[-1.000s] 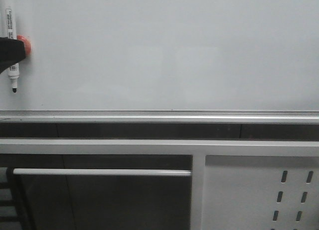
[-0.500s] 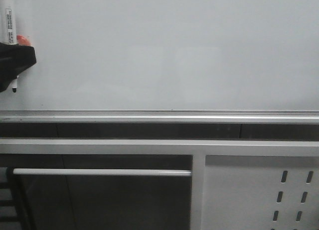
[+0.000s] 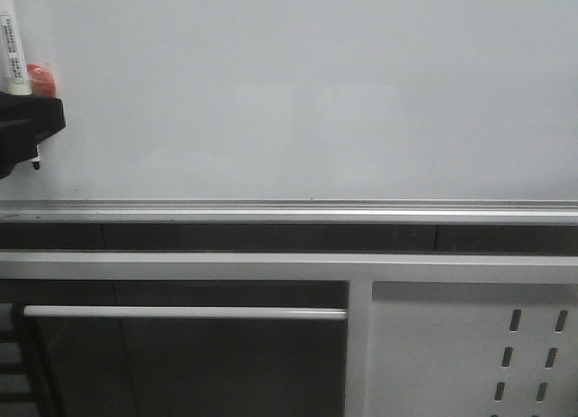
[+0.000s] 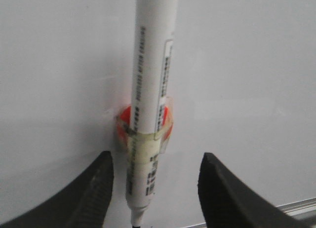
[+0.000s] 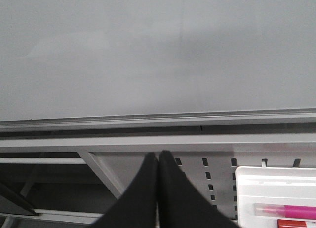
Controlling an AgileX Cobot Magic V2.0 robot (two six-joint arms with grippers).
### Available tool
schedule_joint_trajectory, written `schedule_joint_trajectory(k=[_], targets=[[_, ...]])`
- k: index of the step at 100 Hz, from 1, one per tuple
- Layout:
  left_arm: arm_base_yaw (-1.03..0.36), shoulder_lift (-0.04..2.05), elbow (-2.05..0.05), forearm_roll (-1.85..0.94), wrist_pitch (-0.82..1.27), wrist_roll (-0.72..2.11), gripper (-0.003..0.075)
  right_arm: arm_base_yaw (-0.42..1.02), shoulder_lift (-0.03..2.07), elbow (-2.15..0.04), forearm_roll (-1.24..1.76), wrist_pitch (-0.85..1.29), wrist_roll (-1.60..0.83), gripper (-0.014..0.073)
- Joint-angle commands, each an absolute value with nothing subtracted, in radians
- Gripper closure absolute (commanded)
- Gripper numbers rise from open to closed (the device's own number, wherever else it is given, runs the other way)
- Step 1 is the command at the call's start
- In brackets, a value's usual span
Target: Write number 1 on whiteboard
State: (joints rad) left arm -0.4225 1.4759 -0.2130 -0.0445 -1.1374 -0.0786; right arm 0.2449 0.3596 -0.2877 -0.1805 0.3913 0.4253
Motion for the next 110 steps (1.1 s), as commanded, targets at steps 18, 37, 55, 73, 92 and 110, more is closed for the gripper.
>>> schedule_joint_trajectory(k=[18, 37, 55, 73, 92, 110], targets=[[-0.428, 1.458, -0.244, -0.125, -1.256, -0.082, 0.047, 0.245, 0.375, -0.326, -0.199, 0.323, 0.409, 0.0665], [-0.428, 1.458, -0.262, -0.083, -1.253, -0.082, 0.0713, 0.245, 0.375, -0.326, -0.199, 0.323, 0.409, 0.0665], [-0.428, 1.458, -0.262, -0.017, -1.246, -0.082, 0.0738, 0.245, 0.375, -0.326, -0.199, 0.323, 0.409, 0.0665], [-0.428, 1.456, -0.251, 0.087, -1.251, -0.082, 0.0738, 0.245, 0.375, -0.326, -0.199, 0.323, 0.409, 0.0665], [-0.428, 1.455, -0.237, 0.267, -1.249, -0.058, 0.0738, 0.245, 0.375, -0.328, -0.199, 0.323, 0.404, 0.0665], [-0.428, 1.44, -0.237, 0.451, -1.166, 0.0, 0.0738, 0.286, 0.375, -0.355, -0.163, 0.324, 0.307, 0.0665]])
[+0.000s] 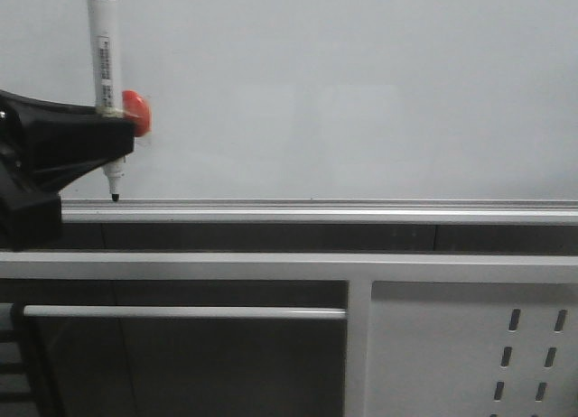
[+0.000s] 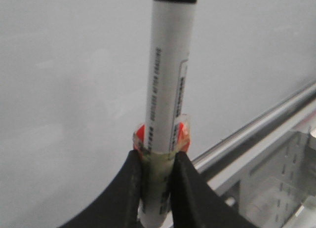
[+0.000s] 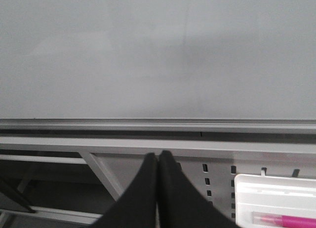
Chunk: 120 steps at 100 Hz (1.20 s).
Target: Write number 1 on whiteboard
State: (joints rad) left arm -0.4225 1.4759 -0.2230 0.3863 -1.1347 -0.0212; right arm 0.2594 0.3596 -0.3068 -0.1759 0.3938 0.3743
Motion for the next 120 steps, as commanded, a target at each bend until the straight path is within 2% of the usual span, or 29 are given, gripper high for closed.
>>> schedule_joint_trajectory(k=[1, 33, 46, 67, 77, 90, 102, 114, 120], targets=[[-0.428, 1.437, -0.237, 0.451, -1.155, 0.0, 0.0738, 0.29, 0.375, -0.355, -0.161, 0.324, 0.302, 0.0665], [-0.447, 1.256, -0.327, 0.707, -0.653, -0.084, 0.0738, 0.492, 0.409, -0.376, -0.146, 0.324, 0.274, 0.0665], [-0.533, 1.201, -0.396, 0.827, -0.368, -0.139, 0.0738, 0.562, 0.483, -0.403, -0.148, 0.322, 0.214, 0.0665], [-0.707, 1.184, -0.487, 0.829, -0.032, -0.139, 0.0738, 0.672, 0.666, -0.491, -0.148, 0.298, 0.189, 0.0665], [-0.768, 1.184, -0.526, 0.844, 0.058, -0.138, 0.0738, 0.733, 0.748, -0.533, -0.145, 0.238, 0.189, 0.0665], [-0.808, 1.184, -0.56, 0.87, 0.062, -0.138, 0.0738, 0.814, 0.835, -0.586, -0.144, 0.187, 0.189, 0.0659], [-0.81, 1.184, -0.58, 0.893, 0.1, -0.138, 0.0738, 0.873, 0.906, -0.638, -0.144, 0.182, 0.189, 0.0581], [-0.81, 1.184, -0.583, 0.913, 0.12, -0.138, 0.0738, 0.911, 0.96, -0.67, -0.144, 0.141, 0.189, 0.0419], [-0.81, 1.184, -0.583, 0.913, 0.087, -0.138, 0.0738, 0.916, 0.98, -0.672, -0.144, 0.116, 0.189, 0.0366]])
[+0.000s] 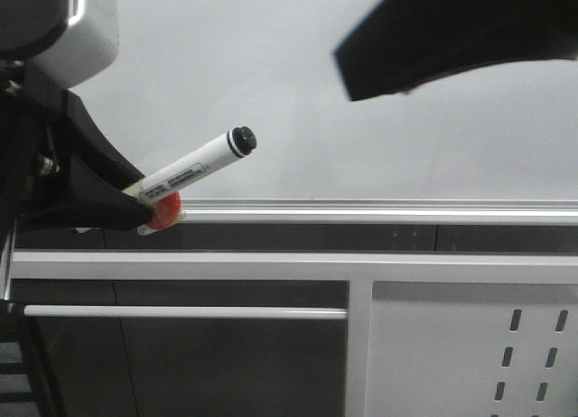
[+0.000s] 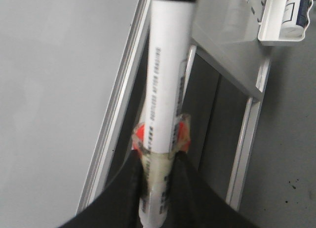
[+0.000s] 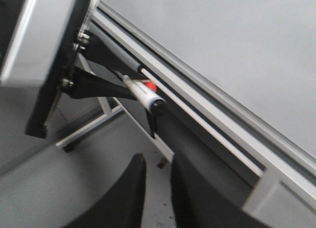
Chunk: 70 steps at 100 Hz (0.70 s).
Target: Write number 1 on whiteboard
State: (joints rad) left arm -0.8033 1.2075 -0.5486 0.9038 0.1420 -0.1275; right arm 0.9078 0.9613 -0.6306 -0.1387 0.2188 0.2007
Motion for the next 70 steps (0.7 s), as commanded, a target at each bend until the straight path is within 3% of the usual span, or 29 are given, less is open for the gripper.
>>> schedule_joint_trajectory(k=[1, 70], targets=[[-0.81, 1.184, -0.583, 0.913, 0.077, -0.138, 0.0738, 0.916, 0.984, -0.672, -0.144, 0.11, 0.189, 0.0358], [-0.972, 1.184, -0.64, 0.933, 0.035, -0.138, 0.0738, 0.917, 1.038, -0.672, -0.149, 0.038, 0.189, 0.0352]])
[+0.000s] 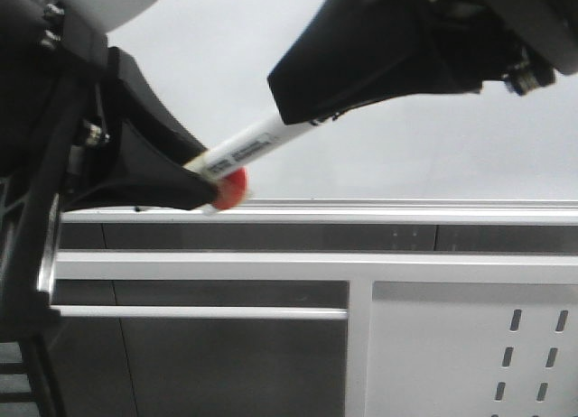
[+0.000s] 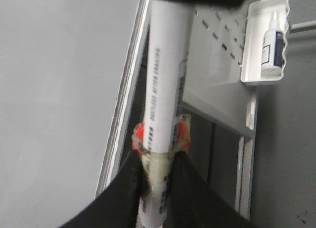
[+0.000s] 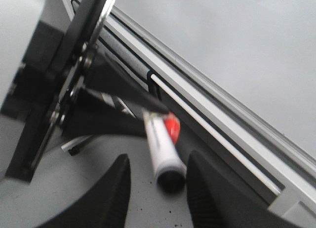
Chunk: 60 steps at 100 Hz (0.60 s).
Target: Write number 1 on whiteboard
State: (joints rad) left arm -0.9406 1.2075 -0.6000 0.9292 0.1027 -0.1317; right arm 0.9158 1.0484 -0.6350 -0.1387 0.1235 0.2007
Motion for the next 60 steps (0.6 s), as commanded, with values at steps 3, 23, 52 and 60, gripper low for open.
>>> schedule_joint_trajectory(k=[3, 23, 52, 60], targets=[[-0.984, 1.184, -0.646, 0.935, 0.043, -0.138, 0.0738, 0.917, 1.038, -0.672, -0.149, 0.038, 0.189, 0.0352], [-1.0, 1.184, -0.694, 0.935, 0.071, -0.138, 0.0738, 0.917, 1.038, -0.672, -0.149, 0.057, 0.189, 0.0352], [-1.0, 1.184, -0.714, 0.935, 0.091, -0.138, 0.0738, 0.917, 1.038, -0.672, -0.149, 0.068, 0.189, 0.0352], [-1.0, 1.184, -0.714, 0.935, 0.091, -0.138, 0.0738, 0.917, 1.038, -0.672, -0.149, 0.068, 0.189, 0.0352]])
